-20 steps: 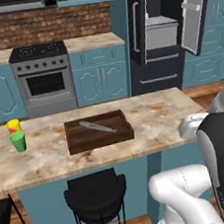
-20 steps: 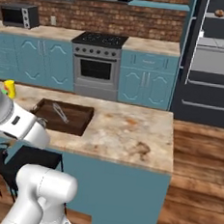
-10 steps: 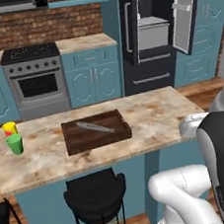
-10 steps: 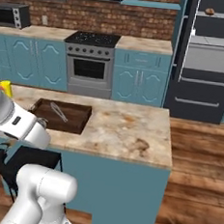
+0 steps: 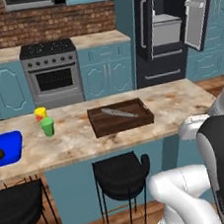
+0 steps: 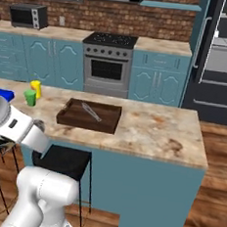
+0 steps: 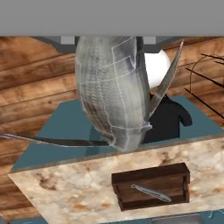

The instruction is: Gather the avocado and corn from the fridge and place them on a tray on the dining counter. Then gather the chicken drumstick and fish from the fridge and place them on the other tray.

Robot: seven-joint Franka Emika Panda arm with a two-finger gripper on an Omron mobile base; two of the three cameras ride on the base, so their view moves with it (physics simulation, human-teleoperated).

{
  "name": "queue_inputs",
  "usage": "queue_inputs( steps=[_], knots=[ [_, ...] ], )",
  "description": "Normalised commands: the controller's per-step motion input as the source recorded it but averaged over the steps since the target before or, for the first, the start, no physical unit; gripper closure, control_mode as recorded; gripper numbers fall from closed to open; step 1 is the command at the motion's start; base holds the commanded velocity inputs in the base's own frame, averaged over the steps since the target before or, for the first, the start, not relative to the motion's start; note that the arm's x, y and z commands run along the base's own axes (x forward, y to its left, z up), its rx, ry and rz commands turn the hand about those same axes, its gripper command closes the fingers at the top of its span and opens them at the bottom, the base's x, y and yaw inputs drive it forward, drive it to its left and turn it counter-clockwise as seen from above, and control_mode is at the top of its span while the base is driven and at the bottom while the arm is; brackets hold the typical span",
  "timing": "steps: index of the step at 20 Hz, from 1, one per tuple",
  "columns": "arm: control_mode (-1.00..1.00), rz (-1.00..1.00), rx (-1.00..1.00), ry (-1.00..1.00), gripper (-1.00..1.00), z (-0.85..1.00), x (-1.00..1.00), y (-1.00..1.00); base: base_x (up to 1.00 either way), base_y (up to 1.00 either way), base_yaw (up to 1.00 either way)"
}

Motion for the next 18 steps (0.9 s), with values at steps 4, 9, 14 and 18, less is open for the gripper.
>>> queue_inputs(
  steps=[4,9,14,18],
  knots=[
    [1.0,0.0,0.0,0.0,1.0,0.0,0.0,0.0,0.82,0.11,0.1],
    [1.0,0.0,0.0,0.0,1.0,0.0,0.0,0.0,0.95,0.01,0.09],
    [-1.0,0.03,0.01,0.04,1.0,0.0,0.8,0.0,0.2,0.0,0.01],
    [-1.0,0.01,0.0,0.06,1.0,-0.05,1.0,0.22,0.0,0.0,0.0]
  ],
)
